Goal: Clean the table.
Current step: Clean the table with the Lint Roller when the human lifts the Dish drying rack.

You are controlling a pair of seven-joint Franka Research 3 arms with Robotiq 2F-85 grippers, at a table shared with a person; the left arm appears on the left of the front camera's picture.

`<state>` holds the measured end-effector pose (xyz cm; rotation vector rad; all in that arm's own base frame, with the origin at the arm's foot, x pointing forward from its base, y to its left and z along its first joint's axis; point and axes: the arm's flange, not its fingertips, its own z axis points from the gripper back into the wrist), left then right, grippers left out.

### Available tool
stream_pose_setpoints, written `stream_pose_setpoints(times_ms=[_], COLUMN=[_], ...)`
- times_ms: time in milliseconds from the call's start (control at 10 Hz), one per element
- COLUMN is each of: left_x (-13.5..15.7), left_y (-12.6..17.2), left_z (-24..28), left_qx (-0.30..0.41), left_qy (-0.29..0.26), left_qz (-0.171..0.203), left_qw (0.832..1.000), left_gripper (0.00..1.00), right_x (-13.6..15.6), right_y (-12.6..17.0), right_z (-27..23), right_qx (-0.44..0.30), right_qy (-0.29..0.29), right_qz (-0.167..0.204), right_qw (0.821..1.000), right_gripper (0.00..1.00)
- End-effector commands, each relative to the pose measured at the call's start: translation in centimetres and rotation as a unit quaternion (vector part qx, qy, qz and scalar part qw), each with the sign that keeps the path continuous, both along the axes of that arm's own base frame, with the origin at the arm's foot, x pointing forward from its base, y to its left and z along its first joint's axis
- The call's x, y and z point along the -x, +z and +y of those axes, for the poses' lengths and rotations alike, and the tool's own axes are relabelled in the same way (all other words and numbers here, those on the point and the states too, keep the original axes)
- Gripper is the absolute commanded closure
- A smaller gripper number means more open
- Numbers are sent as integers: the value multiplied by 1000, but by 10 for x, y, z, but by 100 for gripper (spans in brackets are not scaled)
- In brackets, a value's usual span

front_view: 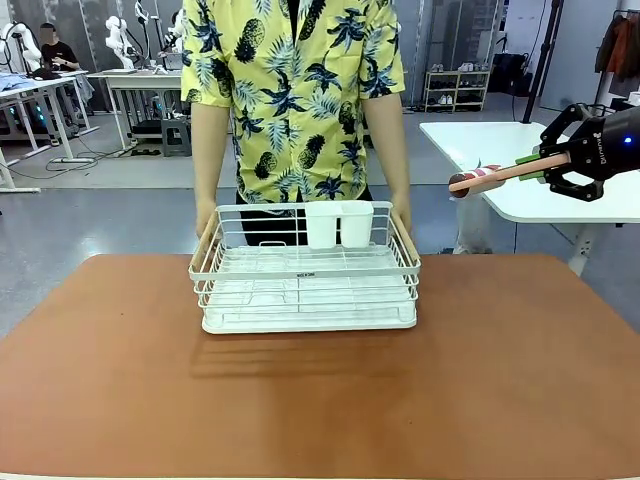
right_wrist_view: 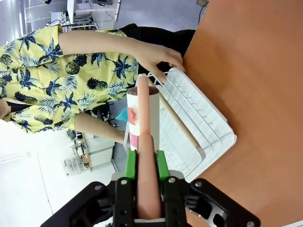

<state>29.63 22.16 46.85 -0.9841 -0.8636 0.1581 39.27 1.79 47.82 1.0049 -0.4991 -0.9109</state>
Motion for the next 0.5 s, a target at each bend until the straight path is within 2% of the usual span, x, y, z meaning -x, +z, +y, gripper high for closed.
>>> stream_pose_setpoints(times_ms=[0,400], left_x=[1,1], left_y=[0,0], left_z=[1,1], left_qx=[2,2], left_qy=[1,1], left_qz=[-2,-2], left_qw=[1000,1000], left_gripper=[0,0], right_x=[0,0], right_y=[2,2], right_z=[1,1], right_qx=[0,0], right_qy=[1,1], right_qz=[-2,-2], right_qw=[1000,1000], right_gripper=[97,97])
